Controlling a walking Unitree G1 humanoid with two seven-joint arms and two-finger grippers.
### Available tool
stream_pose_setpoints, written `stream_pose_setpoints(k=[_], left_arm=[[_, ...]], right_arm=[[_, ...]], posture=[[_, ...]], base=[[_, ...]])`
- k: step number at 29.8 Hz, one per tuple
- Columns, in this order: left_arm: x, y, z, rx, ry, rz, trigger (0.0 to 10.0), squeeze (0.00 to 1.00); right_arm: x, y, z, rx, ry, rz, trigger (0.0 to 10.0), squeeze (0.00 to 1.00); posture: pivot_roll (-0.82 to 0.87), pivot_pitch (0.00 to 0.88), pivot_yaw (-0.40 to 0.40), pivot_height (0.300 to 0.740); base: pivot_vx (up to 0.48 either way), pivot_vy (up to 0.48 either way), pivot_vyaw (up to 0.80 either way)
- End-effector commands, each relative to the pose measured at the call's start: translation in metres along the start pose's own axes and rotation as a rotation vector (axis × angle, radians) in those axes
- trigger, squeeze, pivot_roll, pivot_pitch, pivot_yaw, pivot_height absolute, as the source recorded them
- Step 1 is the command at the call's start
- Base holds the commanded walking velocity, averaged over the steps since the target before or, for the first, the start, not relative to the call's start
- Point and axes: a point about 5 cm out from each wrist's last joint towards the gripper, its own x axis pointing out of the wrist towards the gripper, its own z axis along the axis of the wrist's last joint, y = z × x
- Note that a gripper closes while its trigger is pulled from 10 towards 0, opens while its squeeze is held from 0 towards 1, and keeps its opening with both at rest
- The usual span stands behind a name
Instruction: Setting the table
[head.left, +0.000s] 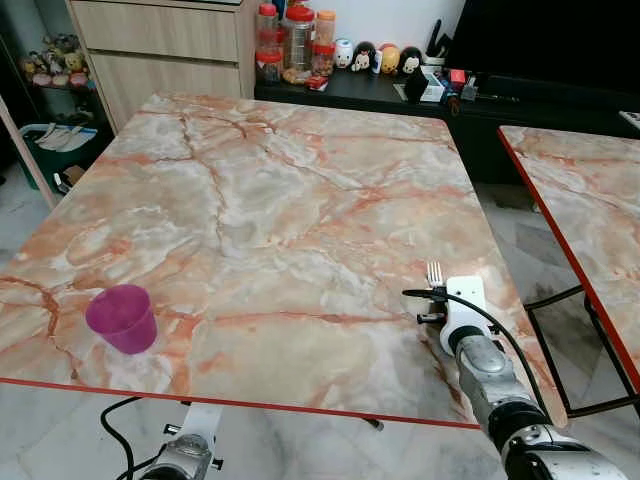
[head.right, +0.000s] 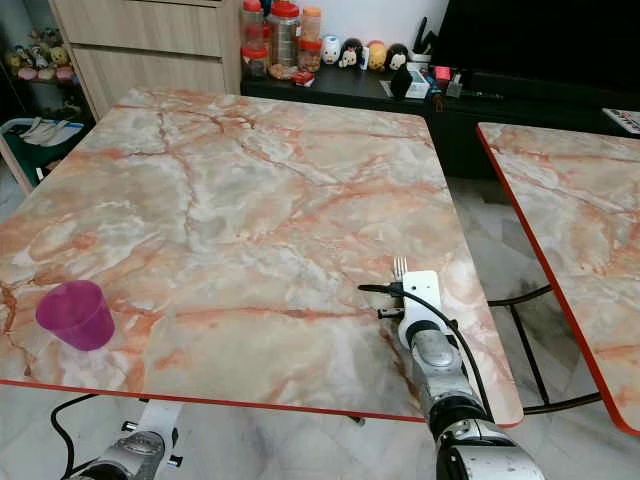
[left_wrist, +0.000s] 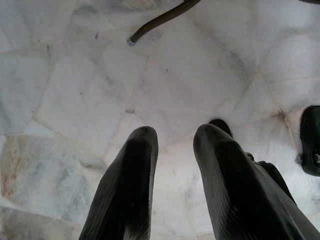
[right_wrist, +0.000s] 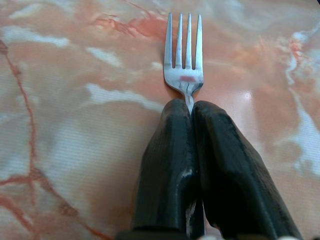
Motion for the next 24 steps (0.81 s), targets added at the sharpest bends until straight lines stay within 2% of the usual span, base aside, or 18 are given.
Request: stream_pose_setpoints(k=[1, 20, 24], left_arm=[[0.0, -0.0008, 0.0018, 0.022, -0.006, -0.006, 10.0, 0.0], [0.0002, 0.001, 0.003, 0.042, -0.013, -0.019, 10.0, 0.0], [0.0002, 0.0012, 0.0024, 0.04, -0.012, -0.017, 10.0, 0.0]], right_arm=[[-0.0186, 0.0153, -0.0596, 0.002, 0.245, 0.074, 10.0, 0.0], [-0.0182, 0.017, -0.0582, -0.003, 0.232, 0.074, 10.0, 0.0], [-0.0185, 0.0174, -0.0587, -0.005, 0.232, 0.076, 10.0, 0.0]], posture=[[0.05, 0.068, -0.069, 0.74], [-0.01, 0.049, -0.005, 0.74], [-0.01, 0.04, -0.003, 0.74]], base=[[0.0, 0.0, 0.0], [0.0, 0.0, 0.0], [-0.242, 0.0, 0.0]])
